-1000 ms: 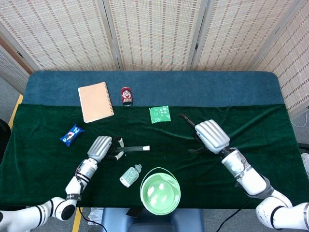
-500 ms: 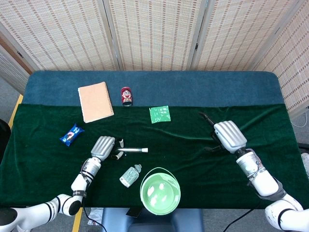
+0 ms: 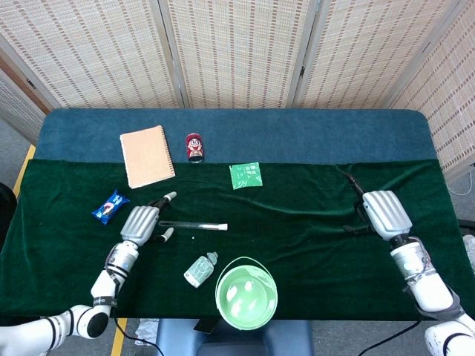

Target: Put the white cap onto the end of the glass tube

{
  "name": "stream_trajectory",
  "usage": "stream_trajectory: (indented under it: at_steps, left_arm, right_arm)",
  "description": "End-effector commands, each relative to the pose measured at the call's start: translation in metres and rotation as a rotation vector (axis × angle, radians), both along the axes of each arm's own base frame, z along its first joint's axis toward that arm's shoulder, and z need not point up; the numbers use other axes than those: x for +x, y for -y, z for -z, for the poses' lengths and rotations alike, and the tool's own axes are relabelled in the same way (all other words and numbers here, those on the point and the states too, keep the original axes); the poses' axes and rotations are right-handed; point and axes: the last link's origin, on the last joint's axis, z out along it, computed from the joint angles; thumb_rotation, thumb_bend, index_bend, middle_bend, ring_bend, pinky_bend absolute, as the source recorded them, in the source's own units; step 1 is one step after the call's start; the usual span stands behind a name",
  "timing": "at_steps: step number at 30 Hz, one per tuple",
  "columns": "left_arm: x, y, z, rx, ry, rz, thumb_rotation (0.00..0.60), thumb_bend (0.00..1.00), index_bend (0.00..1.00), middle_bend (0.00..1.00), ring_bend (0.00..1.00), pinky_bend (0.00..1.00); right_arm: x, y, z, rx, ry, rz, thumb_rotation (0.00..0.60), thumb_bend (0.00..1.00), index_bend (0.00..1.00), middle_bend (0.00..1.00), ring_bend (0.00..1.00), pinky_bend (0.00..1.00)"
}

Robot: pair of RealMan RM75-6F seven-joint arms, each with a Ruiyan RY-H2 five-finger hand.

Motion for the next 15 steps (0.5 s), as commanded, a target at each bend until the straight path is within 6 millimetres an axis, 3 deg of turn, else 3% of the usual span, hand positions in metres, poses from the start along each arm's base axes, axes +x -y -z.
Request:
stream_trajectory:
  at_steps: [1, 4, 6, 15]
  left_arm:
    - [-0.020, 0.014, -0.041, 0.110, -0.060, -0.017, 0.600, 0.39, 0.11, 0.25, 0.19, 0.27]
    - [-0.033, 0.030, -0.065, 0.170, -0.087, -0.035, 0.600, 0.39, 0.14, 0.25, 0.18, 0.23]
    - [-0.043, 0.043, -0.082, 0.207, -0.104, -0.056, 0.600, 0.39, 0.15, 0.25, 0.18, 0.22]
    - [-0.076, 0.104, -0.128, 0.315, -0.150, -0.132, 0.600, 0.39, 0.17, 0.24, 0.16, 0.17]
  right_arm:
    - [-0.023, -0.016, -0.019, -0.088, -0.060, 0.038, 0.600, 0.15, 0.06, 0.56, 0.75, 0.79]
    - [-0.037, -0.030, -0.026, -0.118, -0.095, 0.059, 0.600, 0.15, 0.10, 0.34, 0.47, 0.51]
    - [-0.045, -0.039, -0.030, -0.139, -0.095, 0.077, 0.600, 0.15, 0.10, 0.25, 0.36, 0.41]
    - [-0.074, -0.082, -0.041, -0.187, -0.093, 0.108, 0.600, 0.15, 0.09, 0.10, 0.19, 0.25]
